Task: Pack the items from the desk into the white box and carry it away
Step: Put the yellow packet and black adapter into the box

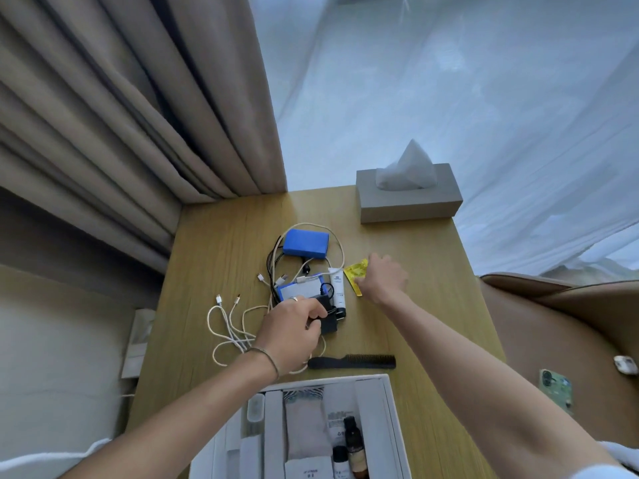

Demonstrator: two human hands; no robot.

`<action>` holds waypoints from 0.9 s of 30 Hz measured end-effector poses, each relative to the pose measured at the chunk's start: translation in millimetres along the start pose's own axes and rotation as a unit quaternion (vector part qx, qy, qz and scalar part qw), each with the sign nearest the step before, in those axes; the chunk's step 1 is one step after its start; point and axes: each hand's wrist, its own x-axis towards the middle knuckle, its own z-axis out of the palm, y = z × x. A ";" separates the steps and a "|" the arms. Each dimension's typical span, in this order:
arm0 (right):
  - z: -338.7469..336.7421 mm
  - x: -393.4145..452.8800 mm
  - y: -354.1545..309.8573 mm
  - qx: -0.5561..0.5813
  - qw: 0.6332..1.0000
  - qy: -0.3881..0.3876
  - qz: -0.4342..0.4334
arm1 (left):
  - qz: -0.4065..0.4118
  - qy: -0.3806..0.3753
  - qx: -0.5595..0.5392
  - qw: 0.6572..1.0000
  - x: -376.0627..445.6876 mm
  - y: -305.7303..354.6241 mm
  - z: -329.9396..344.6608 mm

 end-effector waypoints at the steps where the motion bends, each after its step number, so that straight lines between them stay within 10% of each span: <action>1: 5.2 4.9 -0.9 -0.001 1.000 0.008 -0.006 | -0.002 -0.001 0.002 1.000 2.5 -0.4 1.4; 27: -11.1 -23.0 59.2 0.420 0.905 -0.017 0.068 | -0.027 -0.021 0.366 0.930 140.6 28.0 73.7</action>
